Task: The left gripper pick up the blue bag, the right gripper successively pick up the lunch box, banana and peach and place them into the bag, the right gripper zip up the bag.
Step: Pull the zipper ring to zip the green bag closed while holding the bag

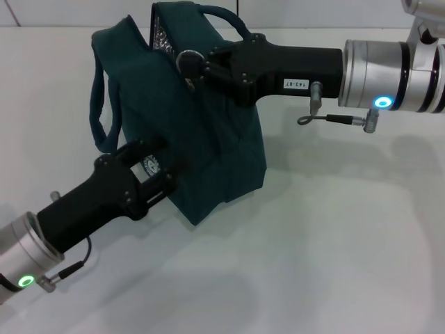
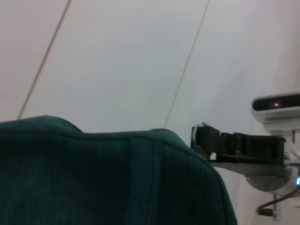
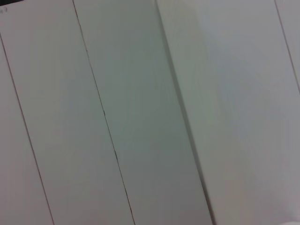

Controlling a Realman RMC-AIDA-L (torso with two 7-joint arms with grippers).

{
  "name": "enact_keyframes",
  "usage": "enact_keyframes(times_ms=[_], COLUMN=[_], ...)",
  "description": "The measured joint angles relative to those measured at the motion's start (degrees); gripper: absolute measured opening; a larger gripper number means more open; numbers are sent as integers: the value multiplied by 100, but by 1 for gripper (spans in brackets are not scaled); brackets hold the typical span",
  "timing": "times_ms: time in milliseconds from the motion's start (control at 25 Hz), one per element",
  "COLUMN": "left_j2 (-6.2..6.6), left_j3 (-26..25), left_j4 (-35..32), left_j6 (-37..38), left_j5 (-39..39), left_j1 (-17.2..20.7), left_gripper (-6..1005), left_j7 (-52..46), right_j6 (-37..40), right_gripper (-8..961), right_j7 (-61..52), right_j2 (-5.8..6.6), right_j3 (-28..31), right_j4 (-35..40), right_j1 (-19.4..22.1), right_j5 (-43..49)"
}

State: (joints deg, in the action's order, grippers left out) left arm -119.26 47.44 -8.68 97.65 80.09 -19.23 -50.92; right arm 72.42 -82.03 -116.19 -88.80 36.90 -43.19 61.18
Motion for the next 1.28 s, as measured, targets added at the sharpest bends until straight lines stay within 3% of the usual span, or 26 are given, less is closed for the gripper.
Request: enact_keyframes(times_ms=[360, 680, 1280], left_j2=[-52, -110, -98], left_j3=[2, -62, -60], left_j4=[106, 666, 946], left_j6=[-91, -483, -746], left_j5=[43, -194, -735], left_j1=[37, -193, -256], left_gripper=[638, 638, 635], left_j7=[125, 722, 911], right_j6=[-22, -7, 55], right_gripper=[32, 33, 34], right_j7=[92, 92, 91], right_j2=[0, 0, 0], right_j3=[-141, -377, -407], right_j4=[-46, -47, 5], right_j1=[-87, -100, 52], right_j5=[-193, -343, -371])
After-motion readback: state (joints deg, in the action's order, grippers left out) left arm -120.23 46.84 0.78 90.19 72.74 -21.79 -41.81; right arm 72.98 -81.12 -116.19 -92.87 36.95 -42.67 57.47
